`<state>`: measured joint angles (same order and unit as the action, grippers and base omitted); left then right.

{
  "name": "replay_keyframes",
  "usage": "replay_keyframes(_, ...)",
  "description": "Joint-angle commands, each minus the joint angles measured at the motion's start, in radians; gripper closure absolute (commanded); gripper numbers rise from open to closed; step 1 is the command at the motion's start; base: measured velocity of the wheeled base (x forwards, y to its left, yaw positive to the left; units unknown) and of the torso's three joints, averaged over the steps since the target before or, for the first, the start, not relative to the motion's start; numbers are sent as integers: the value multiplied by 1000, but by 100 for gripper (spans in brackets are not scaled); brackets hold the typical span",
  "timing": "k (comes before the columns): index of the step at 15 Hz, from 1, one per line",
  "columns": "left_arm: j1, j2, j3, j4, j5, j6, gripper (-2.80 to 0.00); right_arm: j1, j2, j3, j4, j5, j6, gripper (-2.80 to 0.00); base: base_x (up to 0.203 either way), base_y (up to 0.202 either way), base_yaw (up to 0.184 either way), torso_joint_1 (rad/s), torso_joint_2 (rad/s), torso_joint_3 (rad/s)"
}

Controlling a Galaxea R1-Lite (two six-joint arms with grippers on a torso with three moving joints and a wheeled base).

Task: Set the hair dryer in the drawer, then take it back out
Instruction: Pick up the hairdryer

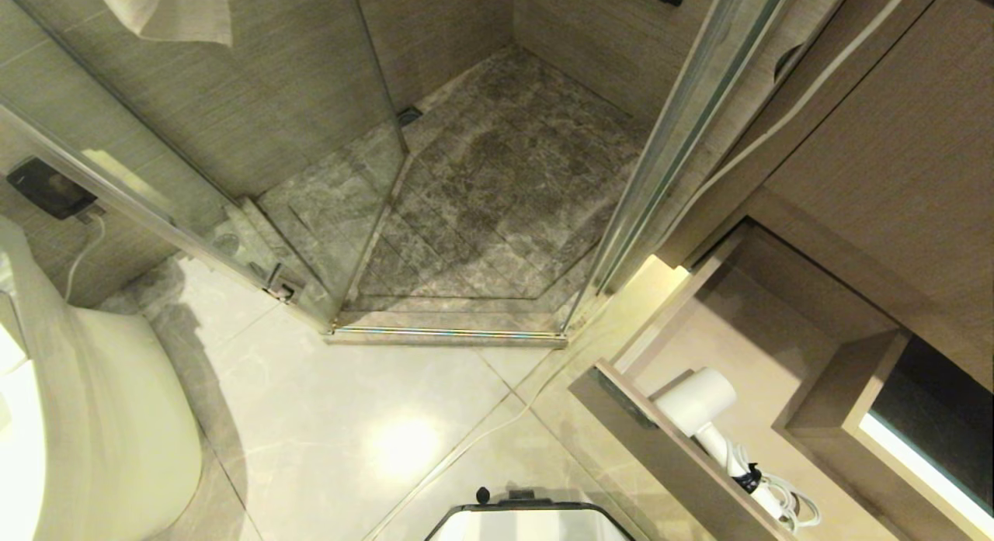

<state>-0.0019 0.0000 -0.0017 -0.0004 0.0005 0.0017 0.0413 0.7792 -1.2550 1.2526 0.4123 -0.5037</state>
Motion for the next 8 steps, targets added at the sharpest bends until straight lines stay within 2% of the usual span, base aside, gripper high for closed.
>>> replay_keyframes(1,0,2,0,-1,1,0,0,4,218,-108,110,85,-125,0,0,0,0,0,0,0)
replay_keyframes(3,0,2,0,-1,1,-2,0,8,326,-156,133,162,-208,0,0,0,0,0,0,0)
replay_keyframes(6,0,2,0,0,0,0,0,42,501,-185,116,177,-219,0,0,0,0,0,0,0)
replay_keyframes(8,0,2,0,-1,-1,0,0,78,621,-222,109,172,-195,0,0,0,0,0,0,0)
